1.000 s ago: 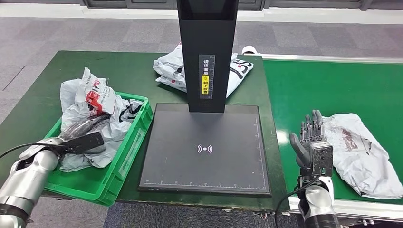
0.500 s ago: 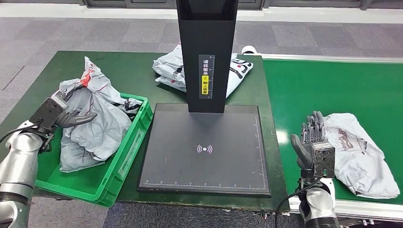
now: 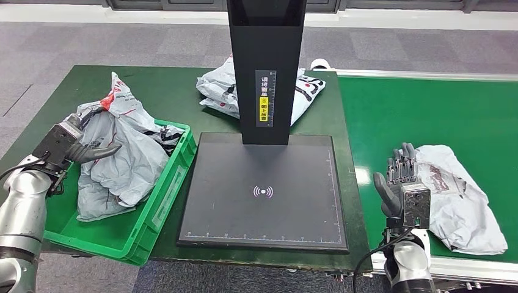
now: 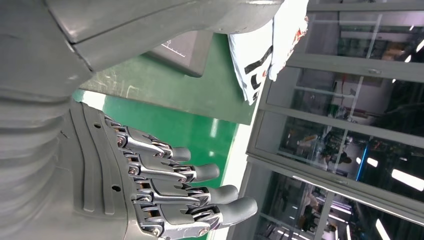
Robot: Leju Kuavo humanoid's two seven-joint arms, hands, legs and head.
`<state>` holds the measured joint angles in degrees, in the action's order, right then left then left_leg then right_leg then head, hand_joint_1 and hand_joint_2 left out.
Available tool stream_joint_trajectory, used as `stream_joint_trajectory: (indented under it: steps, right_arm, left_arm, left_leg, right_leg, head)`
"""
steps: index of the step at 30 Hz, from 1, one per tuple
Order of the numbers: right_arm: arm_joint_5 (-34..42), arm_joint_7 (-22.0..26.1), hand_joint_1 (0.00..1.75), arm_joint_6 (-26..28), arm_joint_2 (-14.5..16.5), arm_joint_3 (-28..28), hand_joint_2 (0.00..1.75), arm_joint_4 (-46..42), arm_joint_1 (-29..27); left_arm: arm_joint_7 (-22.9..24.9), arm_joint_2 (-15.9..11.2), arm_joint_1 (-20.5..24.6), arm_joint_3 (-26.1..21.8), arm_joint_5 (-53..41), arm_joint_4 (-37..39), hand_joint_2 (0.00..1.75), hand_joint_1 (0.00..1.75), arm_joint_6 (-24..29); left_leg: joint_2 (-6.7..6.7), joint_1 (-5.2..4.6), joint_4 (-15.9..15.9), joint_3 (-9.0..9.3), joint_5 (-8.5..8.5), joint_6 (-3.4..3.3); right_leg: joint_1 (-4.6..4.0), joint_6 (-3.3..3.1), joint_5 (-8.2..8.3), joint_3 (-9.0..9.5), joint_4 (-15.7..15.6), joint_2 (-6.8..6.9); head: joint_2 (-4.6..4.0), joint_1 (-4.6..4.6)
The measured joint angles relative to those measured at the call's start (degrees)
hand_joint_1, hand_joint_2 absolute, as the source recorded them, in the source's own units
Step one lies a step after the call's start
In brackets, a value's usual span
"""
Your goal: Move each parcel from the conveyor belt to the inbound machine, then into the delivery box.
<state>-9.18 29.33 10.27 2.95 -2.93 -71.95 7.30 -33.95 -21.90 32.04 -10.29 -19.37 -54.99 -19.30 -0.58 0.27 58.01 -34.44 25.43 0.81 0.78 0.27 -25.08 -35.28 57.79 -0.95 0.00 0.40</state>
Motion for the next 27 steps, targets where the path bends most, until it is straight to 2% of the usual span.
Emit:
stream_joint_trajectory:
  steps: [3, 8, 10, 13, 16, 18, 21, 23, 27]
  right_arm:
    - [0.02, 0.0, 0.0, -0.07, 0.0, 0.0, 1.75, 0.0, 0.01]
    - [0.15, 0.0, 0.0, -0.7, 0.0, 0.0, 1.75, 0.38, 0.65]
    - [0.19, -0.04, 0.0, -0.54, 0.0, -0.02, 1.75, 0.92, 1.27]
    - [0.0, -0.42, 0.0, -0.15, 0.0, -0.15, 1.75, 1.98, 2.29]
    - [-0.76, -1.46, 0.0, -0.54, -0.1, -0.75, 1.75, 3.5, 3.39]
    - [-1.35, -2.02, 0.0, -1.0, -0.37, -1.1, 1.75, 4.79, 3.93]
    - [-1.73, -1.98, 0.0, -1.57, -0.73, -1.88, 1.75, 6.48, 4.11]
    - [-1.85, -1.85, 0.0, -1.85, -0.91, -2.49, 1.75, 7.08, 4.04]
    - [-1.98, -1.74, 0.0, -2.03, -1.05, -2.96, 1.75, 7.63, 4.07]
  left_arm:
    - [-0.2, 0.0, 0.01, -0.02, 0.6, 0.0, 1.75, 0.0, -1.3]
    - [-1.96, 0.02, 0.01, -0.02, 5.71, 0.03, 1.75, 0.0, -11.14]
    - [-1.26, 0.61, 0.02, -0.01, 6.73, 0.05, 1.75, 0.0, -12.62]
    - [3.47, 2.7, 0.6, 0.84, 3.43, 0.86, 1.75, 0.0, -9.3]
    - [8.04, 3.49, 3.74, 5.65, -6.24, 4.72, 1.75, 0.0, -4.78]
    - [7.54, 1.01, 6.17, 11.35, -12.86, 6.9, 1.75, 0.0, -6.54]
    - [4.13, -5.18, 8.01, 17.34, -14.1, 7.59, 1.75, 0.0, -11.35]
    - [3.05, -8.1, 8.17, 18.4, -12.99, 7.15, 1.75, 0.0, -13.25]
    - [2.55, -11.53, 7.13, 19.32, -10.06, 5.35, 1.75, 0.0, -15.86]
  left_leg:
    - [0.0, 0.0, 0.0, 0.0, 0.0, 0.0]
    - [0.0, 0.0, 0.0, -0.02, 0.0, 0.0]
    - [-0.02, 0.0, 0.0, -0.01, 0.0, 0.0]
    - [-0.12, -0.01, 0.02, -0.01, -0.01, -0.02]
    - [-0.14, 0.0, 0.04, -0.04, -0.04, -0.02]
    - [0.06, 0.02, 0.03, -0.03, -0.04, 0.01]
    - [0.56, 0.03, 0.01, 0.0, 0.02, 0.1]
    - [0.61, 0.04, 0.0, 0.01, 0.05, 0.15]
    - [0.46, 0.1, -0.04, -0.03, 0.06, 0.18]
  right_leg:
    - [0.0, 0.0, 0.0, 0.0, 0.0, 0.0]
    - [0.0, 0.0, 0.0, -0.01, 0.01, 0.0]
    - [0.02, 0.0, 0.0, -0.03, 0.01, 0.02]
    - [0.04, 0.02, 0.01, -0.02, 0.0, 0.09]
    - [0.02, 0.03, 0.07, 0.03, 0.02, 0.11]
    - [0.01, -0.04, 0.15, 0.0, 0.05, -0.07]
    - [0.01, -0.16, 0.23, -0.18, 0.07, -0.53]
    - [-0.05, -0.2, 0.19, -0.25, 0.07, -0.6]
    - [-0.19, -0.31, 0.11, -0.21, 0.07, -0.44]
  head:
    - [0.0, -0.01]
    - [0.0, -0.01]
    - [0.0, -0.01]
    - [-0.01, -0.01]
    - [-0.01, 0.01]
    - [-0.01, 0.02]
    - [-0.01, -0.02]
    - [-0.01, -0.02]
    - [0.0, -0.01]
